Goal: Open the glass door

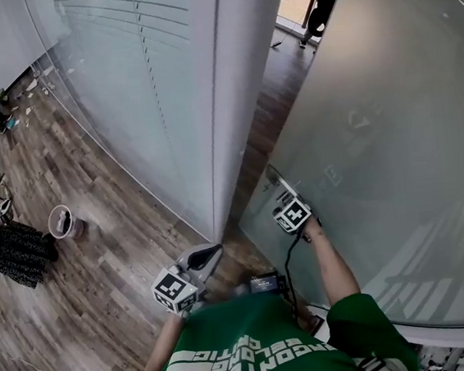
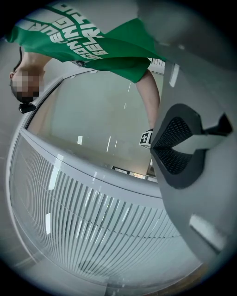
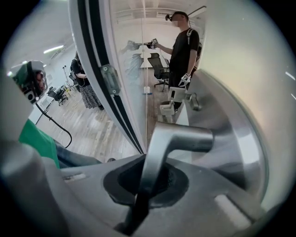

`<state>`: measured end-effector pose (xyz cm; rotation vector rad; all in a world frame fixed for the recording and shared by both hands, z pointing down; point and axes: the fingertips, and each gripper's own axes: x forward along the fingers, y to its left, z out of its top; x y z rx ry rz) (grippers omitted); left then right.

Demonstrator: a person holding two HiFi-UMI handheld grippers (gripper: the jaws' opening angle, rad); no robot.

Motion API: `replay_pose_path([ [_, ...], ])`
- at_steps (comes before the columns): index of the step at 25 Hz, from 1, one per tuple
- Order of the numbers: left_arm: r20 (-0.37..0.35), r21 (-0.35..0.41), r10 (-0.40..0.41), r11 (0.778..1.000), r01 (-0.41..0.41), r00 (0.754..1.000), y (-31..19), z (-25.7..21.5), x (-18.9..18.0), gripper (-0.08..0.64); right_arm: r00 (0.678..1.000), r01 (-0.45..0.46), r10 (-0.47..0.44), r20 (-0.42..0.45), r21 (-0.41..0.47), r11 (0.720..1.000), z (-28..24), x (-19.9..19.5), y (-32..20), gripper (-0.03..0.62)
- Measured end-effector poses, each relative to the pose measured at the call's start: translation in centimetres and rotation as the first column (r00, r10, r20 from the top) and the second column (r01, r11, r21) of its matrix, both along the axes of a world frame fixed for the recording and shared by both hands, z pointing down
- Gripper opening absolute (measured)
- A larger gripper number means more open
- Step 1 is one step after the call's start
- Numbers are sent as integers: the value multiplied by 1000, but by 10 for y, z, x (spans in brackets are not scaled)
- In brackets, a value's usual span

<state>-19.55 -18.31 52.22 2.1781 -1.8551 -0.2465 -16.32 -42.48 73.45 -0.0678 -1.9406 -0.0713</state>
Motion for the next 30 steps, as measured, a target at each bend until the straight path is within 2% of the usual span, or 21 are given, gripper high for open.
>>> replay_pose_path([
  [8,2,-14,42,999,-42,999,-19,3,9,14,999,-39,40,-10,20,999,3,-1,-33,-8],
  [13,13,2,81,997,-81,997,-45,-8,23,14,995,-89,90,-29,38,995,-6,17,-69,-8],
  [20,6,-3,98,995,-98,995,-74,0,27,14,993,-110,112,-44,44,993,7,8,-109,-8],
  [30,26,2,129,992,-129,991,-117,5,46,14,982,-188,188,-15,30,982,6,19,-159,-8],
])
